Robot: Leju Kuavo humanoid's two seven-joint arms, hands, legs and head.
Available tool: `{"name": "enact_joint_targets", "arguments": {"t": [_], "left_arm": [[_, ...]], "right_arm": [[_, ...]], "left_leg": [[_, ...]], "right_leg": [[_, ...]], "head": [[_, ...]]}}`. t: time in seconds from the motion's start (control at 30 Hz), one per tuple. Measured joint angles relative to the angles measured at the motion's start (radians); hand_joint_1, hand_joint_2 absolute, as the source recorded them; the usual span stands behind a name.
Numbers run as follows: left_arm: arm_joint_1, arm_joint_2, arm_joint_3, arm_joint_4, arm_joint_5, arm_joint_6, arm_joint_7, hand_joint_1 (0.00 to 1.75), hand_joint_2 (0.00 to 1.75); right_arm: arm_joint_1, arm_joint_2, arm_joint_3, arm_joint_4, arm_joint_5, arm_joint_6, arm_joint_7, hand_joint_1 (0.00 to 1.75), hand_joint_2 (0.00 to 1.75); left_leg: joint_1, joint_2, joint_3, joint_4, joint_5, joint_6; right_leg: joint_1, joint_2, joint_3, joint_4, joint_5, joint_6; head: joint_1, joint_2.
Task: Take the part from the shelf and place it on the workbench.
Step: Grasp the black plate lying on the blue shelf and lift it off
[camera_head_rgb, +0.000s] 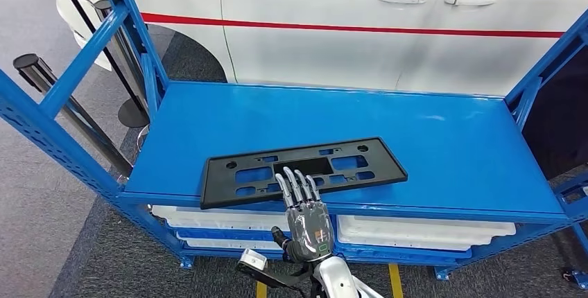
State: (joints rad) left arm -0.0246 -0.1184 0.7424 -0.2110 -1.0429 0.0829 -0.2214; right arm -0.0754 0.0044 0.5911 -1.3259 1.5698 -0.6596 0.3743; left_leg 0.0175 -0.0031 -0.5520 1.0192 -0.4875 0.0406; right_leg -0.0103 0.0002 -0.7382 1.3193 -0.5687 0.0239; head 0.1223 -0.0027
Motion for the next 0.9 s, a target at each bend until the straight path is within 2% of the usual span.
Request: {"name": "enact_joint_targets", "arguments": {"t": [0.03, 0.1, 0.13, 0.17, 0.2, 0.27, 0.33, 0.37, 0.43, 0.47, 0.5, 0.53, 0.6, 0.63, 0.67, 0.73, 0.8, 0.83, 0.87, 0.9], "left_arm": [[0.001, 0.0, 0.002, 0.0, 0.0, 0.0, 0.0, 0.0, 0.0], [0.004, -0.001, 0.005, 0.0, 0.0, -0.001, 0.001, 0.0, 0.0], [0.003, -0.002, 0.007, 0.0, -0.001, -0.001, 0.001, 0.0, 0.0], [0.002, -0.003, 0.008, 0.0, -0.001, -0.001, 0.001, 0.0, 0.0], [0.001, -0.003, 0.009, 0.0, -0.002, -0.001, 0.001, 0.0, 0.0], [-0.002, -0.003, 0.012, 0.0, -0.004, -0.002, 0.003, 0.0, 0.0], [-0.003, -0.002, 0.013, 0.0, -0.005, -0.002, 0.004, 0.0, 0.0], [-0.004, -0.002, 0.014, 0.0, -0.007, -0.002, 0.006, 0.0, 0.0], [-0.003, -0.002, 0.014, 0.0, -0.011, -0.002, 0.007, 0.0, 0.0], [-0.002, -0.002, 0.014, 0.0, -0.015, -0.001, 0.008, 0.0, 0.0], [0.0, -0.002, 0.014, 0.0, -0.02, 0.0, 0.008, 0.0, 0.0], [0.002, -0.002, 0.014, 0.0, -0.027, 0.003, 0.008, 0.0, 0.0], [0.005, -0.001, 0.014, 0.0, -0.04, 0.008, 0.008, 0.0, 0.0], [0.004, -0.001, 0.014, 0.0, -0.046, 0.01, 0.008, 0.0, 0.0], [0.003, 0.0, 0.014, 0.0, -0.052, 0.011, 0.008, 0.0, 0.0], [-0.002, 0.0, 0.014, 0.0, -0.063, 0.012, 0.008, 0.0, 0.0], [-0.005, 0.0, 0.014, 0.0, -0.072, 0.012, 0.008, 0.0, 0.0], [-0.005, 0.0, 0.014, 0.0, -0.076, 0.012, 0.008, 0.0, 0.0], [-0.005, 0.0, 0.014, 0.0, -0.079, 0.012, 0.008, 0.0, 0.0], [-0.006, 0.0, 0.014, 0.0, -0.082, 0.012, 0.008, 0.0, 0.0]], "right_arm": [[0.006, 0.012, -0.018, -0.002, 0.0, 0.0, -0.022, 0.0, 1.75], [0.012, 0.031, -0.046, -0.008, 0.0, 0.0, -0.049, 0.0, 1.75], [0.015, 0.042, -0.057, -0.011, 0.0, 0.0, -0.061, 0.0, 1.75], [0.018, 0.053, -0.069, -0.015, 0.0, 0.0, -0.074, 0.0, 1.75], [0.022, 0.063, -0.08, -0.017, 0.0, 0.0, -0.085, 0.0, 1.75], [0.03, 0.081, -0.102, -0.022, 0.0, 0.0, -0.095, 0.0, 1.75], [0.034, 0.094, -0.116, -0.026, 0.0, 0.0, -0.097, 0.0, 1.75], [0.036, 0.1, -0.122, -0.028, 0.0, 0.0, -0.1, 0.0, 1.75], [0.039, 0.107, -0.132, -0.028, 0.0, 0.0, -0.109, 0.0, 1.75], [0.041, 0.109, -0.138, -0.027, 0.0, 0.0, -0.111, 0.0, 1.75], [0.042, 0.109, -0.142, -0.025, 0.0, 0.0, -0.107, 0.0, 1.75], [0.041, 0.108, -0.145, -0.023, 0.0, 0.0, -0.091, 0.0, 1.75], [0.03, 0.098, -0.137, -0.011, 0.0, 0.0, -0.022, 0.0, 1.75], [0.019, 0.089, -0.126, -0.003, 0.0, 0.0, 0.023, 0.0, 1.75], [0.004, 0.074, -0.106, 0.01, 0.0, 0.0, 0.079, 0.0, 1.75], [-0.036, 0.037, -0.042, 0.043, 0.0, 0.0, 0.198, 0.0, 1.75], [-0.077, -0.001, 0.032, 0.074, 0.001, 0.0, 0.284, 0.0, 1.75], [-0.094, -0.018, 0.06, 0.089, 0.001, 0.0, 0.3, 0.0, 1.75], [-0.11, -0.033, 0.085, 0.103, 0.001, 0.0, 0.31, 0.0, 1.75], [-0.123, -0.047, 0.106, 0.118, 0.002, 0.0, 0.317, 0.0, 1.75]], "left_leg": [[0.0, -0.001, 0.008, 0.0, -0.005, -0.002], [0.0, -0.002, 0.025, 0.0, -0.018, -0.01], [-0.002, -0.002, 0.031, 0.001, -0.025, -0.015], [-0.003, -0.002, 0.036, -0.001, -0.033, -0.021], [-0.004, -0.003, 0.04, -0.003, -0.039, -0.028], [-0.004, -0.001, 0.054, -0.009, -0.05, -0.041], [-0.002, 0.001, 0.05, 0.026, -0.064, -0.052], [0.0, 0.001, 0.025, 0.076, -0.081, -0.057], [0.0, 0.001, -0.067, 0.214, -0.12, -0.063], [0.0, 0.001, -0.113, 0.268, -0.124, -0.065], [0.0, 0.001, -0.144, 0.287, -0.107, -0.065], [0.0, 0.001, -0.156, 0.265, -0.065, -0.063], [-0.002, 0.001, -0.137, 0.146, 0.042, -0.054], [-0.005, 0.002, -0.122, 0.092, 0.077, -0.048], [-0.008, 0.002, -0.111, 0.059, 0.091, -0.042], [-0.015, 0.001, -0.104, 0.043, 0.082, -0.031], [-0.01, 0.001, -0.096, 0.029, 0.075, -0.02], [-0.007, 0.002, -0.089, 0.021, 0.073, -0.015], [-0.003, 0.003, -0.08, 0.013, 0.071, -0.01], [-0.003, 0.004, -0.074, 0.009, 0.069, -0.005]], "right_leg": [[-0.001, 0.0, 0.011, -0.029, 0.03, -0.001], [-0.001, -0.001, 0.072, -0.165, 0.105, -0.008], [0.001, -0.001, 0.099, -0.222, 0.121, -0.012], [0.003, -0.001, 0.119, -0.261, 0.125, -0.017], [0.006, -0.001, 0.127, -0.274, 0.115, -0.021], [0.005, 0.002, 0.142, -0.282, 0.102, -0.03], [0.0, 0.003, 0.168, -0.294, 0.093, -0.042], [-0.002, 0.002, 0.181, -0.298, 0.087, -0.047], [-0.001, -0.001, 0.204, -0.3, 0.071, -0.054], [0.0, 0.0, 0.215, -0.3, 0.062, -0.054], [0.0, 0.002, 0.228, -0.3, 0.052, -0.053], [0.0, 0.005, 0.243, -0.3, 0.04, -0.052], [-0.001, 0.008, 0.273, -0.3, 0.014, -0.047], [0.002, 0.01, 0.283, -0.299, 0.002, -0.042], [0.003, 0.011, 0.287, -0.299, -0.006, -0.036], [0.006, 0.012, 0.29, -0.305, -0.014, -0.023], [0.004, 0.012, 0.298, -0.313, -0.021, -0.012], [0.004, 0.01, 0.295, -0.3, -0.031, -0.007], [0.003, 0.008, 0.277, -0.261, -0.049, -0.002], [0.001, 0.007, 0.244, -0.2, -0.073, 0.003]], "head": [[0.0, 0.0], [0.0, 0.0], [0.0, 0.0], [0.0, 0.0], [0.0, 0.0], [0.0, 0.0], [-0.001, 0.0], [-0.001, 0.0], [-0.002, 0.0], [-0.002, 0.0], [-0.002, 0.0], [-0.002, 0.0], [-0.002, 0.0], [-0.002, 0.0], [-0.002, 0.0], [-0.002, 0.0], [-0.002, 0.0], [-0.002, 0.0], [-0.001, 0.0], [-0.001, 0.0]]}}
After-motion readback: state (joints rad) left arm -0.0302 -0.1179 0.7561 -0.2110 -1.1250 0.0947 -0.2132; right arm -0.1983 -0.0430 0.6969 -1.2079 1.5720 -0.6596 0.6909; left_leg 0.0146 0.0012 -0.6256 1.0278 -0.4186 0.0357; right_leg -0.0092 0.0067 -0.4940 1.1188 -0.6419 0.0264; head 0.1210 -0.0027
